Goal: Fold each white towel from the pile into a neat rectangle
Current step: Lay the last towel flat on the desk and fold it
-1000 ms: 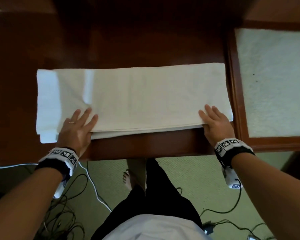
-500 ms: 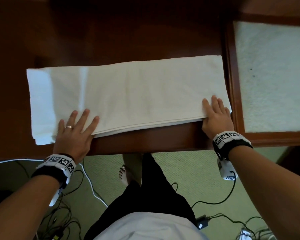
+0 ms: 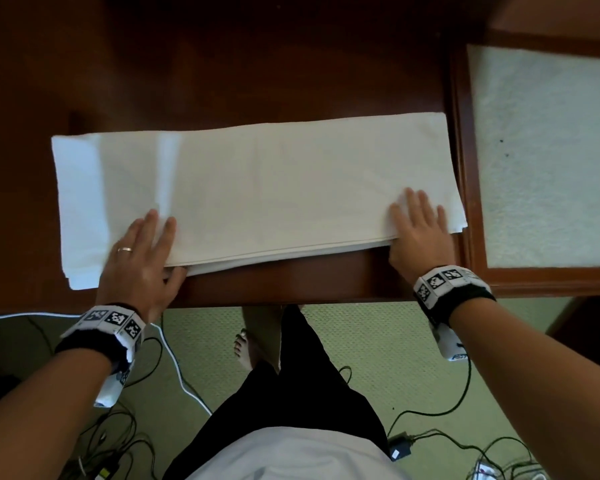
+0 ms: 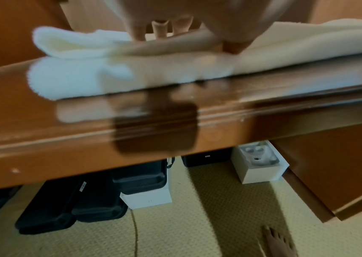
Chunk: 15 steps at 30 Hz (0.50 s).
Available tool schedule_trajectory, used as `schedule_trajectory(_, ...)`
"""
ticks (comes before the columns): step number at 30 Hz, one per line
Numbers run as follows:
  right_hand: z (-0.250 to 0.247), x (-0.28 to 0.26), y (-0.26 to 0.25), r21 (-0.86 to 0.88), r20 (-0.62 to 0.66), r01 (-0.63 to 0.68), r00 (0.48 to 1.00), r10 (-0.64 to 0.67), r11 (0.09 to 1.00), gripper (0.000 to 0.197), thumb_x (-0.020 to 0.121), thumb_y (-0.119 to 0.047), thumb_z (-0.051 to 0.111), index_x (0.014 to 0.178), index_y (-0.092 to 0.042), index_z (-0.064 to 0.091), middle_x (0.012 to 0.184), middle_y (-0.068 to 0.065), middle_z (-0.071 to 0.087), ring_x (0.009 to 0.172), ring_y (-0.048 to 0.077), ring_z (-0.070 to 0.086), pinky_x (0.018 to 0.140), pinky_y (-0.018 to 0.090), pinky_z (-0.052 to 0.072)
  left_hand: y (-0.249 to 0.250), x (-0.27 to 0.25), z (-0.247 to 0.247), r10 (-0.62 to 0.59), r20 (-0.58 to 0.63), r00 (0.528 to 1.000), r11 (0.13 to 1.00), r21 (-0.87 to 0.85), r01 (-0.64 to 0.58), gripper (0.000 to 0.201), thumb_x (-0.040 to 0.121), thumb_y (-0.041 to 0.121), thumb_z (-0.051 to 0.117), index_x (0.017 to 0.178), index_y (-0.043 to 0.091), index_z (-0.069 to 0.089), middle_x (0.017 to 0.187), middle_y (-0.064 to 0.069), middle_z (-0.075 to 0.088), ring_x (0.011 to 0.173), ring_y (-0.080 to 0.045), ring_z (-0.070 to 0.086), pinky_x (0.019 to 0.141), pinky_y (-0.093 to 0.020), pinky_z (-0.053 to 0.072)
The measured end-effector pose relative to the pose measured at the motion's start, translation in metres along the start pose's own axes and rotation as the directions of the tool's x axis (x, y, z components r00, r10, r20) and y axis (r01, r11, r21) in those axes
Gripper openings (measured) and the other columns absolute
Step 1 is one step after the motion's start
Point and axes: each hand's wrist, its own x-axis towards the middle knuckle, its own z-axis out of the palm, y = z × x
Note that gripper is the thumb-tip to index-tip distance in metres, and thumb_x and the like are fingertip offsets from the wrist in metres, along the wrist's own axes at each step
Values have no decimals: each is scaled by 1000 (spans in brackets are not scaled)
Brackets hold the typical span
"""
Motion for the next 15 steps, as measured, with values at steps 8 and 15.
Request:
schedule_trajectory(8, 30, -15, -19, 137, -95, 283, 958, -272, 949, 70, 78, 13, 56, 143, -14, 49, 154, 15, 40, 142, 42, 36, 105, 57, 43, -14, -25, 2, 27, -1, 1000, 997, 67, -27, 85, 78, 4, 74, 152, 25, 41, 164, -9, 27, 144, -48, 28, 108, -68, 27)
schedule_trajectory(15, 7, 4, -89, 123, -68, 419, 908, -413, 900, 55, 87, -14, 51, 142, -11, 50, 154, 17, 39, 141, 42, 35, 111, 56, 35, -13, -30, -2, -58, 94, 994, 996, 66, 51, 72, 91, 47, 37, 158, 19, 28, 166, -10, 20, 148, -40, 27, 110, -67, 24)
